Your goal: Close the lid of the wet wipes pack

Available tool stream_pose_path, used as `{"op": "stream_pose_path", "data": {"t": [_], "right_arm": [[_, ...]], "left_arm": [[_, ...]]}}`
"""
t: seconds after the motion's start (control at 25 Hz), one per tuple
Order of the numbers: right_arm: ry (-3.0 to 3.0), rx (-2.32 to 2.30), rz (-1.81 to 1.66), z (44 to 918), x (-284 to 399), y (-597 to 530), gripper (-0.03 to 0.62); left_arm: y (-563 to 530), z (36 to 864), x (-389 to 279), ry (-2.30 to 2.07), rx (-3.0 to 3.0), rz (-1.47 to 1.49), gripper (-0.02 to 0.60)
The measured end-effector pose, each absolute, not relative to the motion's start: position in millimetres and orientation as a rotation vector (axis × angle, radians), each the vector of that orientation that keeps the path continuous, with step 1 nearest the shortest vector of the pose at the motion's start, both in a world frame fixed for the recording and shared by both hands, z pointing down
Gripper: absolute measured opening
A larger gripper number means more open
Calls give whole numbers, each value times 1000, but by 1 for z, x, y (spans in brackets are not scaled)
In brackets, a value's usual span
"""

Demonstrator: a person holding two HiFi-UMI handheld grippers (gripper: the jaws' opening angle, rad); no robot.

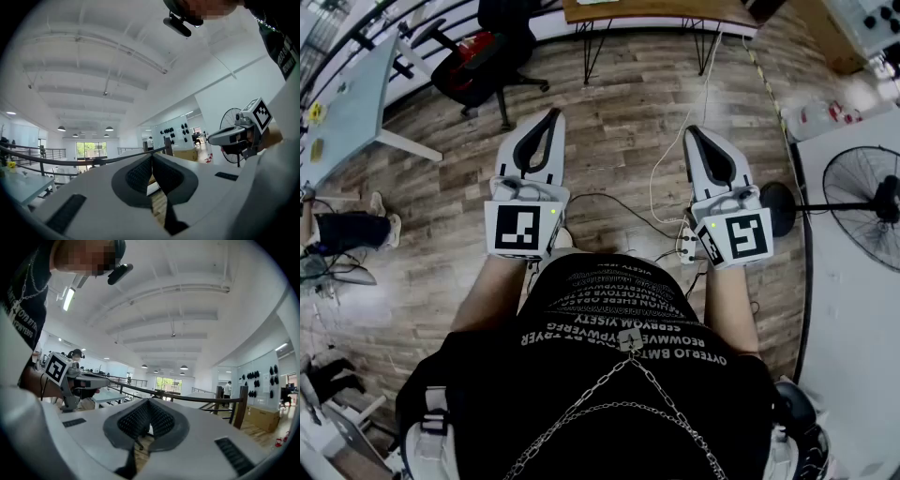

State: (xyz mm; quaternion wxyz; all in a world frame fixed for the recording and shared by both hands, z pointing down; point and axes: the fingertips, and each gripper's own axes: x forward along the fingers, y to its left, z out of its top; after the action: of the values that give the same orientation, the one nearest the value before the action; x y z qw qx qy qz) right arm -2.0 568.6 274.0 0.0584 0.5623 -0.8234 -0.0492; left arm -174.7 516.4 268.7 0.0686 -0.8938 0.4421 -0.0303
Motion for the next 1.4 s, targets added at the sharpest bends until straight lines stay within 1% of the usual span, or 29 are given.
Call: {"op": "stream_pose_path", "data": {"t": [0.16, 0.36, 0.52, 0.72, 0.88, 1.16, 1.4], "right_arm": [[-2511, 1641, -176, 277, -6, 576, 14], [-2577, 1543, -160, 285, -11, 584, 14], [-2600, 1573, -127, 288, -7, 585, 14], [-2611, 1588, -88, 299, -9, 574, 15], [-2621, 1598, -61, 301, -21, 557, 17], [-2570, 1609, -57, 306, -45, 512, 80], [-2514, 1654, -51, 306, -64, 479, 100]], "left_arm": [[528, 273, -165, 1340, -2656, -131, 28], [550, 284, -169, 1432, -2618, -178, 28], [560, 283, -175, 1441, -2606, -195, 28], [554, 293, -194, 1488, -2596, -246, 29], [530, 294, -208, 1491, -2592, -257, 28], [469, 291, -224, 1465, -2593, -202, 29], [430, 284, -238, 1402, -2627, -129, 28]]}}
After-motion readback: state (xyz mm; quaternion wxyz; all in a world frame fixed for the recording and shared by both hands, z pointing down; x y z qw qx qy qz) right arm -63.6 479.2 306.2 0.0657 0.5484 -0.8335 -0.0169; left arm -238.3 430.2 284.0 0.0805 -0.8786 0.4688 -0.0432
